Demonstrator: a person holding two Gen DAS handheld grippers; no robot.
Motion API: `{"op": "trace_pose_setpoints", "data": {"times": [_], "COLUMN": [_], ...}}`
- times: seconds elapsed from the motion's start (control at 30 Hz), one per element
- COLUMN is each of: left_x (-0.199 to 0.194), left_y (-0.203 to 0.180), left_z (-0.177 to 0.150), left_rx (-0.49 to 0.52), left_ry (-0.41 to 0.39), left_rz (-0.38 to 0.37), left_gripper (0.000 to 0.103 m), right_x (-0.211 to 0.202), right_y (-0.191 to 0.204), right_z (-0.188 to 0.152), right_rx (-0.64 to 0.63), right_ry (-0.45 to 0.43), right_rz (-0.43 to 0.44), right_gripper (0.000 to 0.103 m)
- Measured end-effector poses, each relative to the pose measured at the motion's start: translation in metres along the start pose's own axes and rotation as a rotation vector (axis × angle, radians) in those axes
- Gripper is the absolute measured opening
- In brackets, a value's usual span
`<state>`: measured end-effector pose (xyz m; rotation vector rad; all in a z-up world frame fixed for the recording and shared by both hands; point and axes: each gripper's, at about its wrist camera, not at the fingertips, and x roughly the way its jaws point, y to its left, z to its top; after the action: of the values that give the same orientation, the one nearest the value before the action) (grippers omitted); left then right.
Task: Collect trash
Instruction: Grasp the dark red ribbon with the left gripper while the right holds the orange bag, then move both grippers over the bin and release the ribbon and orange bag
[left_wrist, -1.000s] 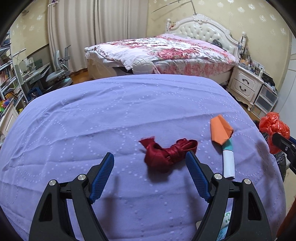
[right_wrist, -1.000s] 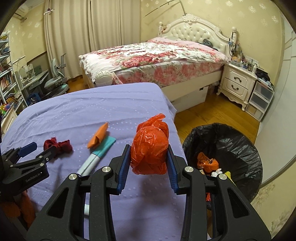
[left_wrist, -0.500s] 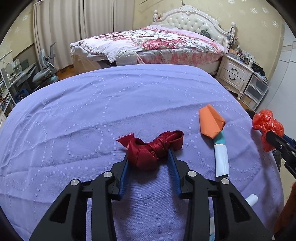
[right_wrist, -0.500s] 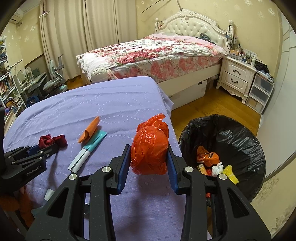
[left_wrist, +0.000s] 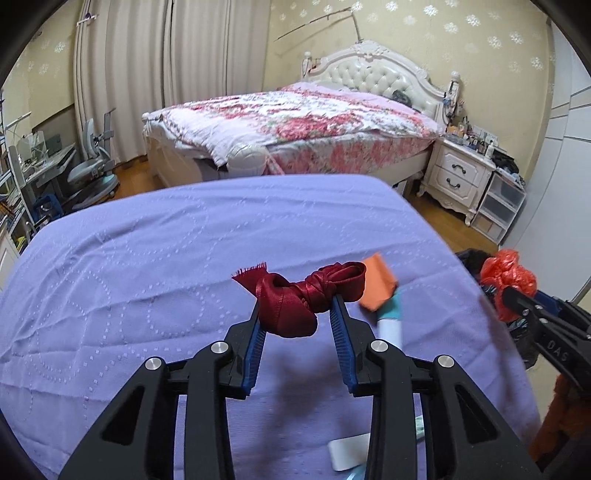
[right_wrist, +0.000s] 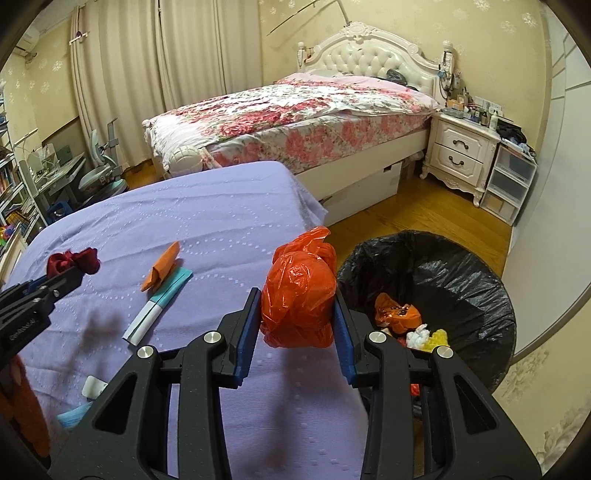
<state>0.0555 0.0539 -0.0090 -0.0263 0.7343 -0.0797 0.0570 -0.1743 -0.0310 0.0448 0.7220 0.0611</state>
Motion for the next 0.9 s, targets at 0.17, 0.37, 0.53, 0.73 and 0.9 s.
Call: {"op": "trace_pose_setpoints", "data": {"times": [0.17, 0.37, 0.53, 0.73, 0.9], "left_x": [-0.008, 0.001, 0.013, 0.029, 0.044], "left_y": [-0.03, -0.07, -0.104, -0.143, -0.171], "left_z": [0.009, 0.018, 0.018, 0.018, 0.016], "left_rx": [0.033, 0.075, 0.115, 0.164, 0.209], "left_ry": [-0.039, -0.04, -0.031, -0.023, -0.01], "left_rz": [-0.047, -0.109, -0.152, -0.189, -0.198], "left_gripper": [0.035, 0.035, 0.035, 0.035, 0.035], "right_x": [-0.006, -0.011, -0.013, -0.011, -0.003], "right_y": [-0.021, -0.053, -0.077, -0.099, -0.115], "right_z": [0.002, 0.004, 0.004, 0.002, 0.001], "right_rx": [0.027, 0.071, 0.103, 0.137, 0.168], "right_ry": [-0.014, -0.029, -0.033, -0.03, -0.018], "right_rz": [-0.04, -0.095, -0.137, -0.172, -0.195], "right_gripper": [0.036, 0.036, 0.036, 0.036, 0.036]}}
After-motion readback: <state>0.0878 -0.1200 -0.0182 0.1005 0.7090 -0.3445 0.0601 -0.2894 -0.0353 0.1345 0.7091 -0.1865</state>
